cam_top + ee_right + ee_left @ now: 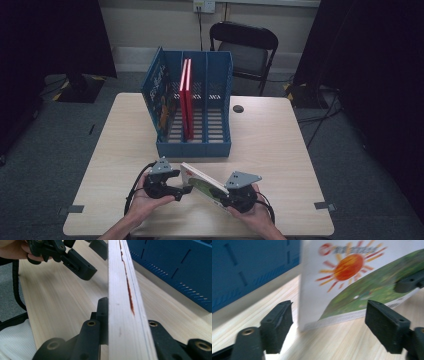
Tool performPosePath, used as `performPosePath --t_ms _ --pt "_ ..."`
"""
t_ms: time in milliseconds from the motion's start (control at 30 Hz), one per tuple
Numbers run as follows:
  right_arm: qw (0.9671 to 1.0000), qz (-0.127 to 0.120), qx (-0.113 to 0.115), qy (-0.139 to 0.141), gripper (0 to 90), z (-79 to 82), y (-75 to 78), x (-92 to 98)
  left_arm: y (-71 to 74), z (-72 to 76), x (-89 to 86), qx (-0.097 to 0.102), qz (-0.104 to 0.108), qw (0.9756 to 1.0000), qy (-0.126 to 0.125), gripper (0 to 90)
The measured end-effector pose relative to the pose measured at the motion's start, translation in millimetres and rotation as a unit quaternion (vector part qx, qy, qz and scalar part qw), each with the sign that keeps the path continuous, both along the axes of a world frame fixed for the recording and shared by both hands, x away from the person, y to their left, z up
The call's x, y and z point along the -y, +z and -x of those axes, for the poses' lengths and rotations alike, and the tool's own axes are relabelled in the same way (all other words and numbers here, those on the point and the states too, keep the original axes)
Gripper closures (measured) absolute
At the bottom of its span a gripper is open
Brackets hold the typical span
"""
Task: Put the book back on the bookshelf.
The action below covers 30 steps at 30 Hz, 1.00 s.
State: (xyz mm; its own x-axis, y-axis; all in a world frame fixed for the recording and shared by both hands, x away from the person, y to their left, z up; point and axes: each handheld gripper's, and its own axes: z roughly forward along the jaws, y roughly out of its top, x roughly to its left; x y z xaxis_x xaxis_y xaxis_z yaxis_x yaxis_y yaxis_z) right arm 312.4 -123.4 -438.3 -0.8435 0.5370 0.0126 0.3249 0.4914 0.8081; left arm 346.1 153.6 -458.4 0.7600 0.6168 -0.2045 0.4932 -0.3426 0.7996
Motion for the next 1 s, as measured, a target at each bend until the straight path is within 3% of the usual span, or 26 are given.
performPosePath --t_ms 133,200,233,467,600,900,1000 --pt "1.0000 0.000 -0.002 -0.002 76.2 0.6 1.0 0.9 0.3 0.2 -4.5 0.005 -0.018 0.9997 0.016 16.0" --pt "0.9999 -0.004 -0.009 -0.005 76.3 -0.8 1.5 2.2 -0.9 -1.4 -5.3 -0.002 -0.028 0.9993 0.026 15.6" --pt "0.9999 -0.005 -0.008 -0.005 76.3 -0.7 1.8 2.5 -1.8 -2.8 -5.6 -0.010 -0.026 0.9992 0.030 15.6" --pt "0.9996 -0.021 -0.002 -0.016 76.4 0.6 8.4 9.6 -2.1 -3.5 -7.3 0.003 -0.026 0.9991 0.033 15.6" --pt "0.9994 -0.025 0.001 -0.025 76.4 0.7 10.1 13.1 -2.5 -5.1 -7.9 -0.004 -0.030 0.9988 0.037 15.6" --pt "0.9991 -0.036 0.003 -0.021 76.4 3.7 18.0 15.6 -5.9 -9.5 -12.3 -0.014 -0.037 0.9985 0.039 15.6" --pt "0.9991 -0.038 0.003 -0.020 76.4 3.2 20.7 16.1 -6.4 -9.4 -13.3 -0.006 -0.040 0.9983 0.042 15.7"
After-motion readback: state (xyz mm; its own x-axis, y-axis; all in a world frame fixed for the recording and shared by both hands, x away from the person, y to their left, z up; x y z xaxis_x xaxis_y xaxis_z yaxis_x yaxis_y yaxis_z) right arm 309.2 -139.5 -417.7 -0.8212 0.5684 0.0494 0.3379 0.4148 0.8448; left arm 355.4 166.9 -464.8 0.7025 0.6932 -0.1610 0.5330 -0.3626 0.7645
